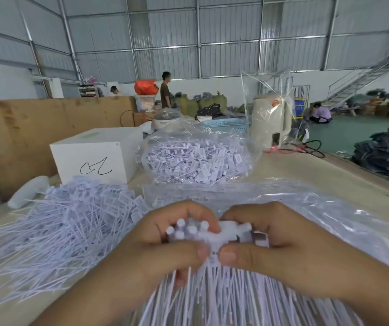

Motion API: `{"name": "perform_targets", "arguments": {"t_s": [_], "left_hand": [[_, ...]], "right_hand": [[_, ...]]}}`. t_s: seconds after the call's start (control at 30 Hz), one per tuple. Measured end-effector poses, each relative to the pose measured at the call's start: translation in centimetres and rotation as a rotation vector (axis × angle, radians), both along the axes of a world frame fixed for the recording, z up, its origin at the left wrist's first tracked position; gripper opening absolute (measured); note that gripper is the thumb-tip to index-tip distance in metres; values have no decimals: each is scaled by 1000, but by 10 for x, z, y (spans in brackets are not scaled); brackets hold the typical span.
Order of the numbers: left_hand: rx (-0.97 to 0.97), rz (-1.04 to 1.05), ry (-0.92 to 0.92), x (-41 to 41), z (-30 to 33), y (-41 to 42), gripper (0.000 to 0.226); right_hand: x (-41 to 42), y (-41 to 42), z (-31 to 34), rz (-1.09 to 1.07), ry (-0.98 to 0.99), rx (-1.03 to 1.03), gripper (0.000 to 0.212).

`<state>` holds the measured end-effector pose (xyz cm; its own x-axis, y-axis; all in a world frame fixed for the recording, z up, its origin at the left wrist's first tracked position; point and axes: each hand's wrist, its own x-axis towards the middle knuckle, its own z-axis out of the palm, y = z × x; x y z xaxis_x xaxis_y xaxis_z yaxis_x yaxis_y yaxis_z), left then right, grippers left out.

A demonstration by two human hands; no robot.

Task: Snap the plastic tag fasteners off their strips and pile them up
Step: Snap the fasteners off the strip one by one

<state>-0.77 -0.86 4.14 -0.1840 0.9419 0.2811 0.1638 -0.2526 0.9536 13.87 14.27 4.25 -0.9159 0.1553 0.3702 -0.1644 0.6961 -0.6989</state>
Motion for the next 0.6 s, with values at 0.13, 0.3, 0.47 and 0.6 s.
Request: {"name": "perform_targets", "arguments": {"t_s": [0.13,0.3,0.47,0.6], "left_hand": [[51,97,5,3,-1,1,10],[148,312,-1,9,-8,9,8],[198,432,-82,12,-15,14,3],[165,432,-153,9,-14,13,6]], "right_hand": [[0,-3,1,-47,25,14,45],[-5,-14,0,-254,141,48,45],[-12,-29,-3,-426,266,-20,49],[-2,-11,6,-467,369,-132,64]]}}
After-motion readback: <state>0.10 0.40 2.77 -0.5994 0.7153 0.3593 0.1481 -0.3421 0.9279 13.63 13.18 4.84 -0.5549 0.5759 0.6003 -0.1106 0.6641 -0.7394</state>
